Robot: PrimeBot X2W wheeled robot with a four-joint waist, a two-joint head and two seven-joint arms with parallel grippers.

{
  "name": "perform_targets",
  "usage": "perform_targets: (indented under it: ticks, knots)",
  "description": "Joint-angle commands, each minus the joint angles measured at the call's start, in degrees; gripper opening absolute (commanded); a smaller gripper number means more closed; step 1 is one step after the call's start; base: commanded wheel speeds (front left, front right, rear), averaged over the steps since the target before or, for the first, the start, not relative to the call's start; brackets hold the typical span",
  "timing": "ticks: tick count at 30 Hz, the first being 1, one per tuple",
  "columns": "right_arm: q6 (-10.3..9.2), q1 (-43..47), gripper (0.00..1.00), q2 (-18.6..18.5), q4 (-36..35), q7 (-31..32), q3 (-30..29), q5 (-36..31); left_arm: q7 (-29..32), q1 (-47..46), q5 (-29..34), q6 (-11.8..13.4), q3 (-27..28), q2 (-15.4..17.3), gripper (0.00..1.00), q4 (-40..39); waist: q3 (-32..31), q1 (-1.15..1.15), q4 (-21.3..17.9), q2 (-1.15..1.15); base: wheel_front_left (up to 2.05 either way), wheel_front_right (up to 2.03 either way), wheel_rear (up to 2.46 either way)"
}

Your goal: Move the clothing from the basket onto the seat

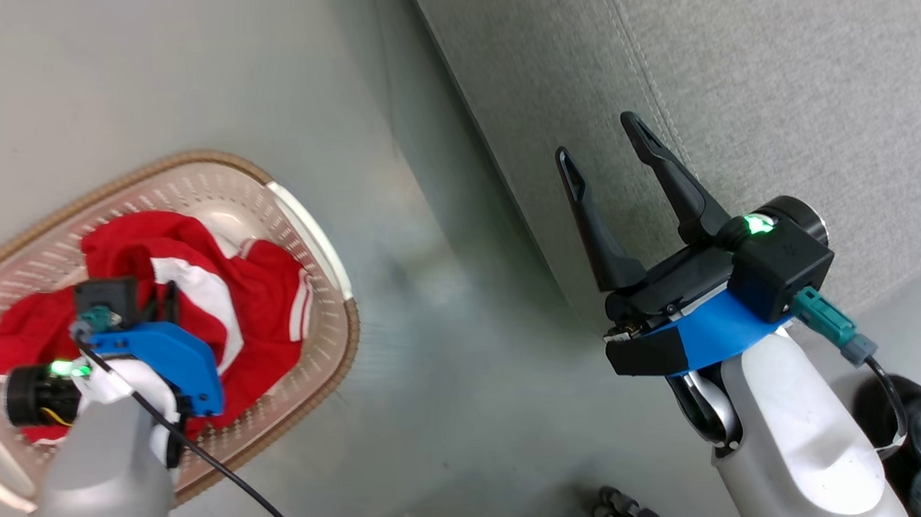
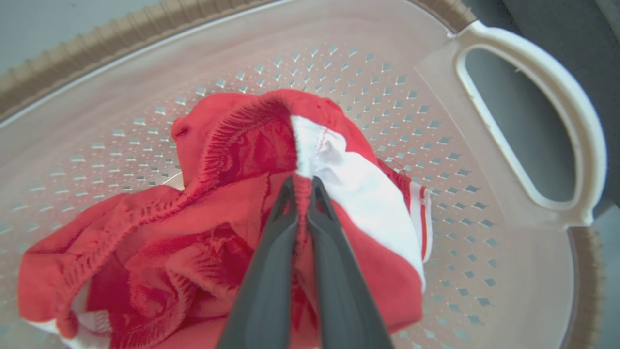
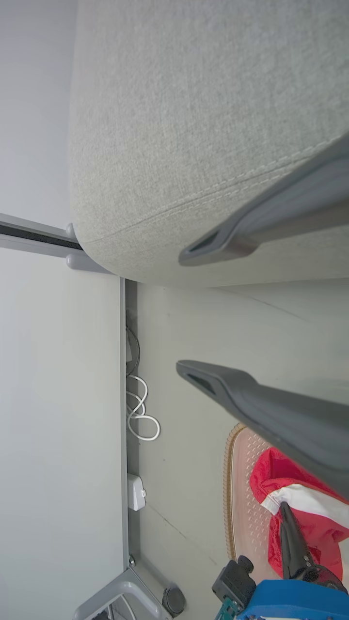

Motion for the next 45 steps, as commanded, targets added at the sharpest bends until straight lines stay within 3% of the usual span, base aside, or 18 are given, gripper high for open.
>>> perform_targets:
  ticks: [1,14,28,45]
  knots:
    - [0.01,0.9,1.00,0.0,0.6,-0.2,-0.3,-0.7,-1.0,0.5,-0.5,-0.4,-0.2,-0.8,0.00,0.2,-3.9,0.00,2.5,0.00,0.00,0.00,0.00]
    - [0.01,5.4,1.00,-0.1,5.3,0.0,-0.8,-1.4,-4.4,6.0,-2.2,-1.5,-3.6,-6.3,0.00,0.4,-19.9,0.00,8.3,0.00,0.00,0.00,0.00]
    - [0.01,13.2,1.00,-0.1,6.4,2.7,-3.5,-2.3,-4.7,11.0,-5.5,-1.6,-10.5,-10.9,0.00,-6.9,-35.0,0.00,15.4,0.00,0.00,0.00,0.00]
    - [0.01,19.2,1.00,-0.1,4.4,6.1,-4.0,-2.0,-2.1,2.9,-10.9,-1.4,-25.5,-11.9,0.00,-15.0,-43.4,0.00,22.3,0.00,0.00,0.00,0.00]
